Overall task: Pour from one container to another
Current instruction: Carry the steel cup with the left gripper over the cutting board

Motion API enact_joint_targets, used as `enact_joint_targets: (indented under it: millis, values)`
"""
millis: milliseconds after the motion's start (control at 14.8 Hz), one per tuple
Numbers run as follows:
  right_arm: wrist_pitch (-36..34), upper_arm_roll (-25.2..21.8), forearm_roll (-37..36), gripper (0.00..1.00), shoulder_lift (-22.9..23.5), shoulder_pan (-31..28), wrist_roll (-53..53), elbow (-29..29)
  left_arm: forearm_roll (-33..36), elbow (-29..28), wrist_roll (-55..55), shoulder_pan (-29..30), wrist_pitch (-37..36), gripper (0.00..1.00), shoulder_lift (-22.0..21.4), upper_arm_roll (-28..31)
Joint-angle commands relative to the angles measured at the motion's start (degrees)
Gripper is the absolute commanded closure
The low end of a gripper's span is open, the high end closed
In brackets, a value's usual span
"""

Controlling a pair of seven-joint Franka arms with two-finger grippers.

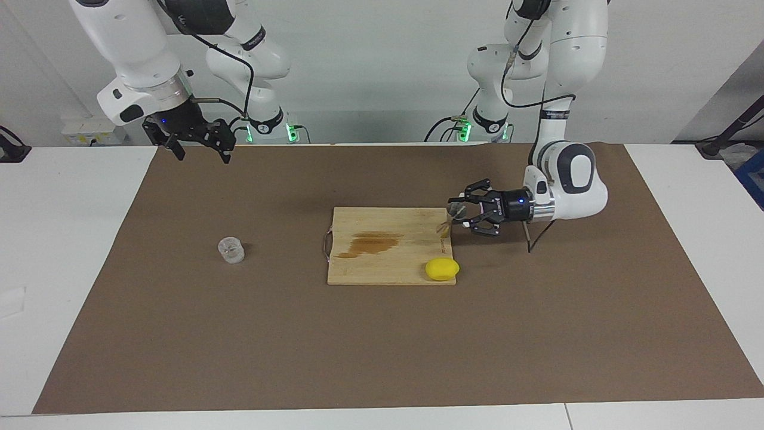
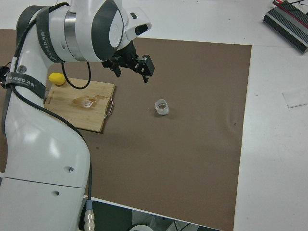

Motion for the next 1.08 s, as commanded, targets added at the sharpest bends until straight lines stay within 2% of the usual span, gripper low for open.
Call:
enact_joint_targets:
  millis: [0,337,472,741,1011]
  values:
    - [1.15,0.25,0.21,0.01,-1.17,-0.5,5.95,-1.49,-5.65,-1.97,0.02,-5.55,5.36,0.64,-2.02,0.9]
    - [4.13,0.25,1.08,0.01,-0.47,-1.56,20.35,-1.93,-15.94,-1.97,11.52,-13.91,13.71,0.63,-1.4,0.99]
    - [5.71,0.25,2.84,0.01,-0.2,-2.52,27.38,-3.06,-17.44,-1.88,16.78,-15.5,17.05,0.63,-1.14,0.9]
    - [8.08,0.16,8.2,0.01,0.15,-6.3,37.06,-6.57,-18.32,-2.49,20.5,-17.69,20.74,0.63,-0.61,0.9]
    - [13.61,0.25,11.97,0.01,1.73,-8.84,47.08,-9.65,-20.87,-4.08,22.44,-19.46,21.9,0.62,-0.52,0.99]
